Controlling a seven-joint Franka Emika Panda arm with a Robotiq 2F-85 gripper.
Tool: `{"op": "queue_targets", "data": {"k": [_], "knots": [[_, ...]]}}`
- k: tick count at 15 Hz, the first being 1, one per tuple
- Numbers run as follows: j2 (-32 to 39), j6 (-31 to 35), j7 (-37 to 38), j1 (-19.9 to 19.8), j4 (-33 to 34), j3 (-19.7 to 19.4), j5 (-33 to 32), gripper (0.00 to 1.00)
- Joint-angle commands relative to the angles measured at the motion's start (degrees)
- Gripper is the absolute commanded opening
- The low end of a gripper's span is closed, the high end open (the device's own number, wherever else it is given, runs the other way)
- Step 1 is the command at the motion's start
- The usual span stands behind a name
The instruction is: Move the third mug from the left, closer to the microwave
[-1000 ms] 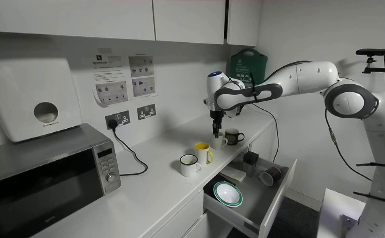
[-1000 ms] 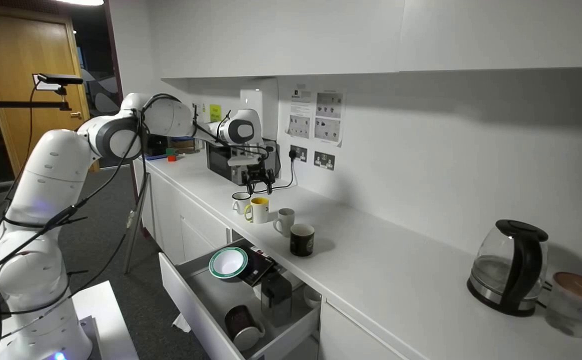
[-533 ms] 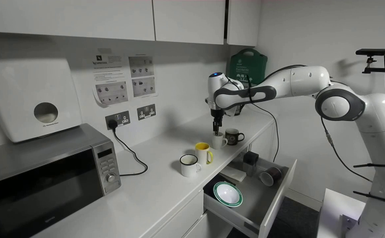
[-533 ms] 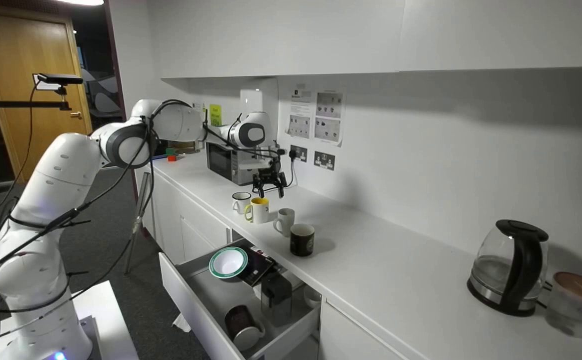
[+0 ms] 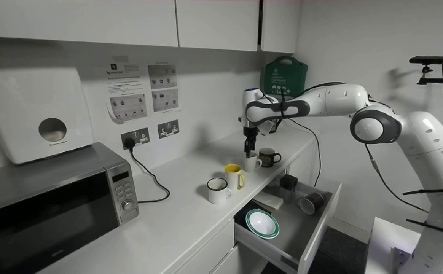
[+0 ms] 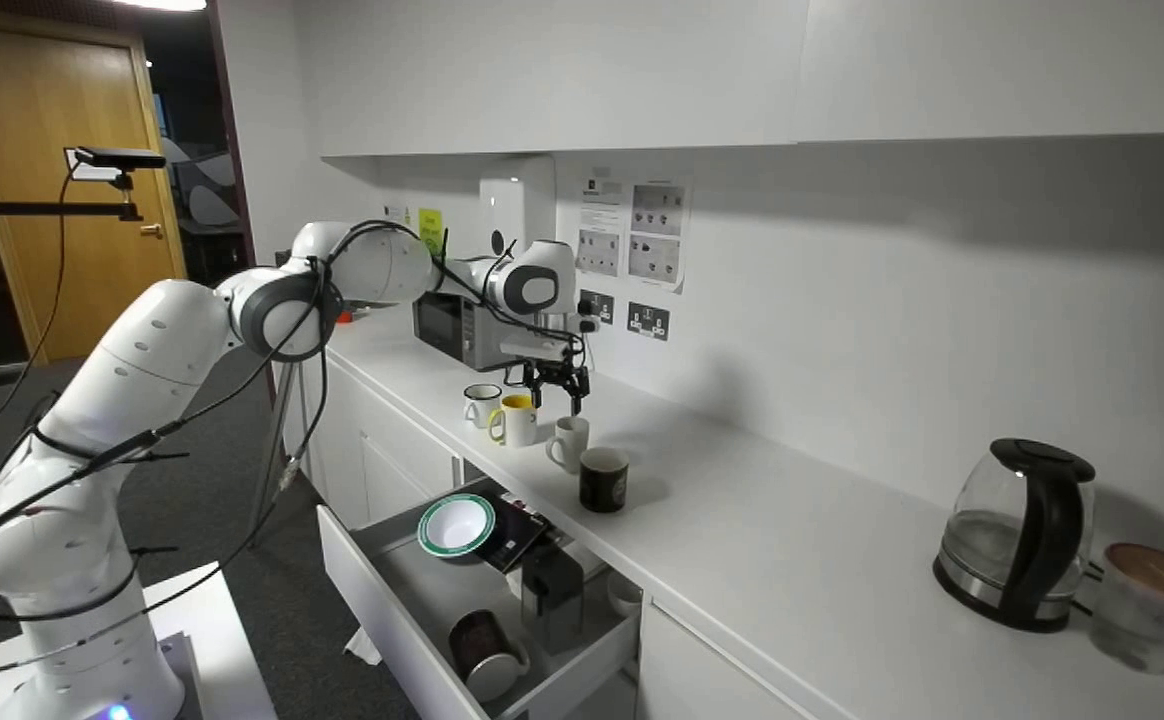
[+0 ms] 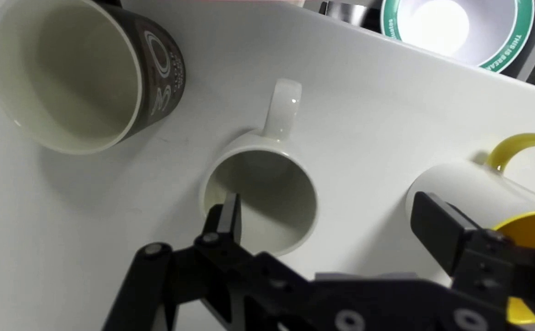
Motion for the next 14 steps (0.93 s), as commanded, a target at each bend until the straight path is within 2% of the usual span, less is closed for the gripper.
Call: {"op": "queue_targets", "data": {"k": [1,14], "knots": [[4.17,-3.95,-2.02,-1.74,6.81,1.42,3.37,1.0],[11.53,-9.56,-3.32,-1.36,16.42,2.33,4.41,1.0]]}}
